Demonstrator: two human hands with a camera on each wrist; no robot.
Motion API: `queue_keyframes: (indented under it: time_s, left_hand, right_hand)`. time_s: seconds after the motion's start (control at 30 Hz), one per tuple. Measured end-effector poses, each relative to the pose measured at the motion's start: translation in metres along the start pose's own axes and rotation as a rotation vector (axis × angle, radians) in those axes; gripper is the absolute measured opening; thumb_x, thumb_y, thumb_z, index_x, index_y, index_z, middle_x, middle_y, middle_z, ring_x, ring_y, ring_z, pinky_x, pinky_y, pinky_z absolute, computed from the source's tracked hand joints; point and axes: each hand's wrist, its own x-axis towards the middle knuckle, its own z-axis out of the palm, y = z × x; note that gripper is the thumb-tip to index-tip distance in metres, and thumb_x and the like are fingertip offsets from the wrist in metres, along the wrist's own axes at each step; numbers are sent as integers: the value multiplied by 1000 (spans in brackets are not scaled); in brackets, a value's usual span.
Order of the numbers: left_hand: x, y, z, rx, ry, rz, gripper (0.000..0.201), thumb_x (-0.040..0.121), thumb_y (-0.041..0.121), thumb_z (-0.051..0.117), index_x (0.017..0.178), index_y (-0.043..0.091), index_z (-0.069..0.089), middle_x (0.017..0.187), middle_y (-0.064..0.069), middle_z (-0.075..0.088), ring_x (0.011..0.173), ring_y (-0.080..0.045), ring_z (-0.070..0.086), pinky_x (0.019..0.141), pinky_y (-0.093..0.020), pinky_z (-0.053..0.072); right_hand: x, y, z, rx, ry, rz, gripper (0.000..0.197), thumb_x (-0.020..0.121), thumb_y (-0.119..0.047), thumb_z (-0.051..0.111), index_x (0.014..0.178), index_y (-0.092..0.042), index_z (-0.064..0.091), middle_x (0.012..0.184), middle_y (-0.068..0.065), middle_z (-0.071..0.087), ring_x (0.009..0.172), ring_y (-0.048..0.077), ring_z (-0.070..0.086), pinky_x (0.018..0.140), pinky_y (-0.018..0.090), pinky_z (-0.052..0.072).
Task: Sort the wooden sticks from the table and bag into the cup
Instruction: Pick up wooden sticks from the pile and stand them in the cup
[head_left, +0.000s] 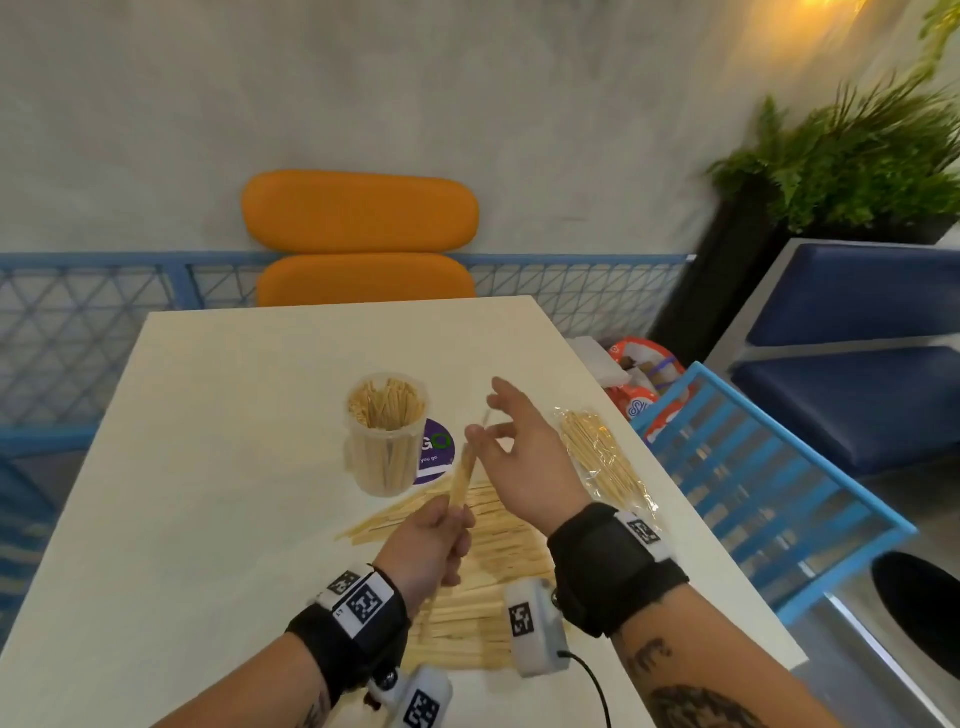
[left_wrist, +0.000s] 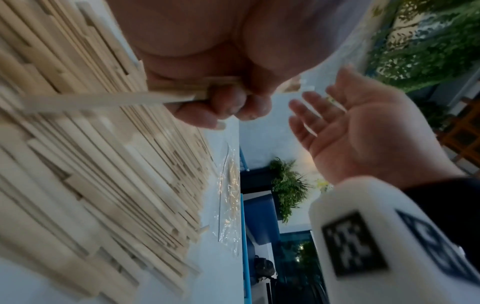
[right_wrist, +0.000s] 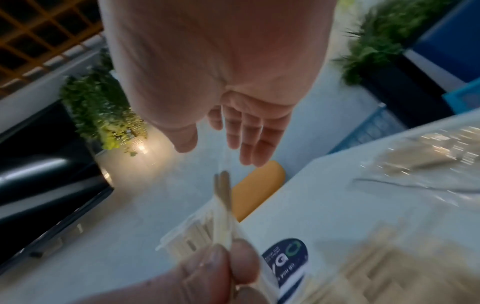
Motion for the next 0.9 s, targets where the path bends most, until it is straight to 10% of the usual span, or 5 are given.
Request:
queue_keyframes:
  time_s: [0.5,0.7,0.9]
  left_hand:
    - [4,19,-8,14,-5,156,28,108,17,36,83,11,48,63,2,47,53,-11,37,55,-28,35]
    - [6,24,-8,-5,-5,162,19,106,9,37,92,7,50,61,4,46,52,-10,36,52,-26,31]
    - [11,39,-14,-222,208,241,22,107,17,38,96,15,57,66,1,48,57,-13,43,55,-23,38]
  right_hand:
    - [3,2,20,58,-152,-116,35,102,-24,48,135,-30,59,127,-12,65,113,1,61,97,31,53]
    - [-2,7,20,-49,-253,-138,33,104,-26,46,134,-30,61,123,-6,67,104,5,63,85,4,43]
    - [-5,22,20,184,-262,-8,25,105,-31,48,127,-35,56,112,-17,67,106,-6,60,96,20,47]
